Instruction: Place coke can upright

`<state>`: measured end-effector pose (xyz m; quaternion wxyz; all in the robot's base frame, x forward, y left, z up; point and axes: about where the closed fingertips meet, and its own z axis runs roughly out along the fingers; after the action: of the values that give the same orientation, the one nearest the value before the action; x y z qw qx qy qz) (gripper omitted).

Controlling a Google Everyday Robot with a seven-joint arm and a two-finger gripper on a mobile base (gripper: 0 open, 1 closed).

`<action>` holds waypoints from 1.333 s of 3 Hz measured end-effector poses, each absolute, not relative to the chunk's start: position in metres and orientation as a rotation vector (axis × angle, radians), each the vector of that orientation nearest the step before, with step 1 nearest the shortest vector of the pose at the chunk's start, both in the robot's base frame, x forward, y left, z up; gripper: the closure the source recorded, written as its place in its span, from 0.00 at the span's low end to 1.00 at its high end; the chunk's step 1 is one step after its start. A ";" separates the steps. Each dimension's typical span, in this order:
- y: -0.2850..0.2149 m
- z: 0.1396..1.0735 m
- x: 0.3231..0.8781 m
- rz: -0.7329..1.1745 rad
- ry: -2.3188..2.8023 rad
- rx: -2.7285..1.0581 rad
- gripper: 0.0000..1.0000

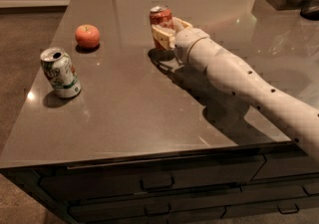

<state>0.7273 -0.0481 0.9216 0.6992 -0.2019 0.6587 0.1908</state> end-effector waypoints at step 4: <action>-0.053 0.910 0.735 0.339 1.518 -0.411 0.00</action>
Offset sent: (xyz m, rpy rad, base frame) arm 0.0087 -0.0079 -0.0076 -0.0081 0.0096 -0.0745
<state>0.7348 -0.0526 0.9101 0.6934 -0.1841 0.6799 0.1517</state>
